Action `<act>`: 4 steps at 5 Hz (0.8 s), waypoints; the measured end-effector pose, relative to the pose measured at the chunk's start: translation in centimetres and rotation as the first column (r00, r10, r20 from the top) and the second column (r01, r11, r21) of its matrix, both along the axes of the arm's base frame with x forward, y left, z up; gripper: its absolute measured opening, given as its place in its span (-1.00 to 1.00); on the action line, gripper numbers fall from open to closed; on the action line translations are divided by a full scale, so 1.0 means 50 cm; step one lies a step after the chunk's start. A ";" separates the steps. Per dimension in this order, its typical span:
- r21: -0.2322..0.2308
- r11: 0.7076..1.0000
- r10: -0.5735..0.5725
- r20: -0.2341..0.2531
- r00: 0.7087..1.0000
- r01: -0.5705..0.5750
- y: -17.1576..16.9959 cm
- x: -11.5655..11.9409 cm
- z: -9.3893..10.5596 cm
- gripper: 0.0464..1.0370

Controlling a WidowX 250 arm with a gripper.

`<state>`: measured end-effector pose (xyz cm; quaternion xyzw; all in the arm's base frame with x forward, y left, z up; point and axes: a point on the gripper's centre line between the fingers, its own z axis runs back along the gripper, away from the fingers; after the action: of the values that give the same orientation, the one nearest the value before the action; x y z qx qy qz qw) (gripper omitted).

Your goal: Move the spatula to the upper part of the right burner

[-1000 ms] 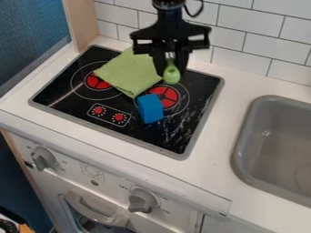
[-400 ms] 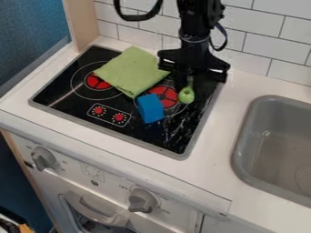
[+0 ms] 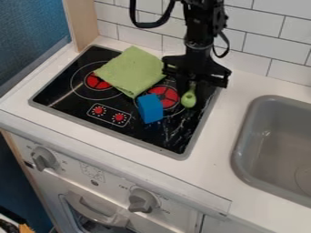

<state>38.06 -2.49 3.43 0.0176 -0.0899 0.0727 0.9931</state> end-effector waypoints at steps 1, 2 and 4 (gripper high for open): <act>-0.005 1.000 0.005 -0.014 1.000 -0.005 -0.002 -0.005 -0.001 0.27; 0.006 1.000 0.009 -0.017 1.000 -0.009 0.001 -0.006 -0.001 0.83; -0.011 1.000 0.020 0.020 1.000 -0.020 -0.002 -0.013 0.060 0.93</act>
<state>37.39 -2.57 6.45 0.0123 -0.0993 0.0834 0.9915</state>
